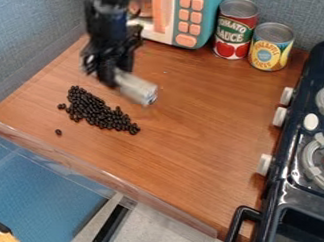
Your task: Sweep into pile
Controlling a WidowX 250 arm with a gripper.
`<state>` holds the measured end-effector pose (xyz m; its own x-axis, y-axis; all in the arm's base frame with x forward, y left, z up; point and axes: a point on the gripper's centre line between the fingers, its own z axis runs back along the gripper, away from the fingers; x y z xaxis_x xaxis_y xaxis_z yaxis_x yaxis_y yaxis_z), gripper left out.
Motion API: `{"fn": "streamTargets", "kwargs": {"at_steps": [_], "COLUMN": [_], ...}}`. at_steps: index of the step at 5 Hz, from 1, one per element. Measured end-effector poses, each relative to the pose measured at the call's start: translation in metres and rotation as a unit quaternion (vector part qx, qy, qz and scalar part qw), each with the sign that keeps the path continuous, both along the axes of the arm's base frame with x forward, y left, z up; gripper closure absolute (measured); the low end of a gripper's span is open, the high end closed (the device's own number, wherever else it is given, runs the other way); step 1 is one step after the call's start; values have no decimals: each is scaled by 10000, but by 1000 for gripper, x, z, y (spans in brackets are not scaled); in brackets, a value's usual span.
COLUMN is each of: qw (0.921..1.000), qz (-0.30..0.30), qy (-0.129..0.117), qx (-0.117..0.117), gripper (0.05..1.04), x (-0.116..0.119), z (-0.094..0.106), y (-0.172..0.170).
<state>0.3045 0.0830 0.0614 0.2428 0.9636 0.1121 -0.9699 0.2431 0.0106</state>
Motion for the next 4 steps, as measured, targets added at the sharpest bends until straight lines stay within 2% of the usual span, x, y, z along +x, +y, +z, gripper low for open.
{"fn": "streamTargets", "kwargs": {"at_steps": [1, 2, 3, 4], "qw": [9996, 9992, 9987, 9986], "qz": [-163, -257, -363, -374], "qy": [-15, 79, -47, 51], "qx": [234, 308, 341, 378], "gripper": [710, 710, 710, 710], "x": [-15, -30, -40, -50], "z": [-5, -12, -2, -1], "y": [9, 18, 27, 36]}}
